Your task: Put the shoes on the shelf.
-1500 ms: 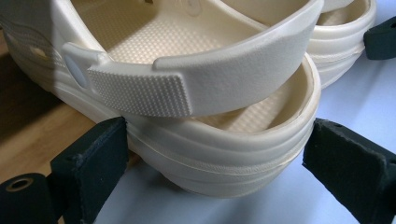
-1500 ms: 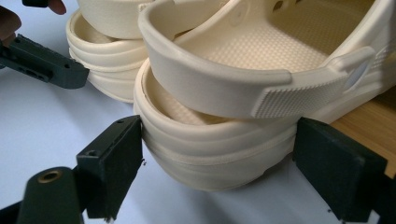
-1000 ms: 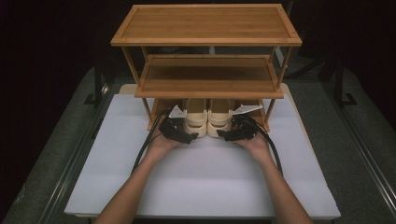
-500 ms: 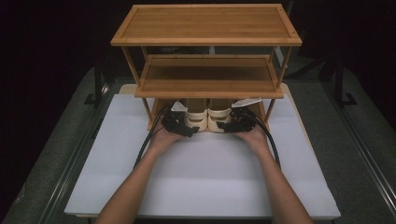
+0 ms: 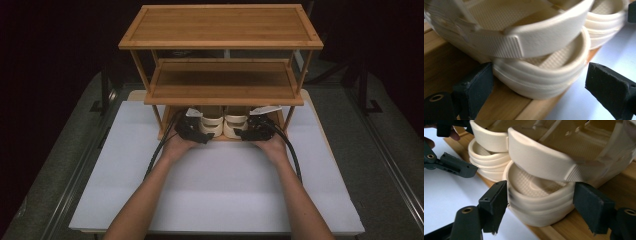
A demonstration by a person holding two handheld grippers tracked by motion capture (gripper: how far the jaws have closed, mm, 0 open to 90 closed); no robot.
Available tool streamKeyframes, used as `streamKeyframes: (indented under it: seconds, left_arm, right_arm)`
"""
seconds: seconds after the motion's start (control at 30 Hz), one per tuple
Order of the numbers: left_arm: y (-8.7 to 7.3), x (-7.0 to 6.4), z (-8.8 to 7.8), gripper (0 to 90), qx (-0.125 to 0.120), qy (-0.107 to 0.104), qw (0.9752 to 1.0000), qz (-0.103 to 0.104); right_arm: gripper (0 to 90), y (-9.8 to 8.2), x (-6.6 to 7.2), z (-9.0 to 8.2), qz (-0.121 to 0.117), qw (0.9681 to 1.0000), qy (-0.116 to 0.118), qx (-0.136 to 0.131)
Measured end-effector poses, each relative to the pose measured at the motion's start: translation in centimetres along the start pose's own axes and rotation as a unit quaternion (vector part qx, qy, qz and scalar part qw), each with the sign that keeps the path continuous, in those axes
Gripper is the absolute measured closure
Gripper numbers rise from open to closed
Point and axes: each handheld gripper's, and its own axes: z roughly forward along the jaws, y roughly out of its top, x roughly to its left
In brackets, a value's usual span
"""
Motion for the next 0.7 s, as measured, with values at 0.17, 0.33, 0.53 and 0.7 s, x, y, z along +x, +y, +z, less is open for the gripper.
streamKeyframes:
  seconds: [0.17, 0.33, 0.53, 0.7]
  left_arm:
    - [-0.6, -0.4, -1.6, 7.5, 0.000, -0.006, 1.0000, 0.003]
    - [-1.2, -0.5, -3.4, 7.5, -0.005, -0.008, 0.9999, 0.010]
    - [-2.8, -0.9, -6.4, 7.5, -0.016, -0.005, 0.9998, 0.006]
    - [-4.2, -1.3, -8.2, 7.5, -0.022, -0.007, 0.9997, -0.005]
  right_arm:
    - [23.1, -0.4, -0.4, -1.2, -0.008, 1.0000, -0.001, -0.003]
    - [17.8, -0.9, 0.0, -2.7, 0.015, 0.9998, -0.004, 0.011]
    - [12.7, -2.5, 0.7, -4.6, 0.011, 0.9996, -0.012, 0.024]
    - [11.3, -3.7, 1.2, -5.7, 0.010, 0.9990, -0.027, 0.035]
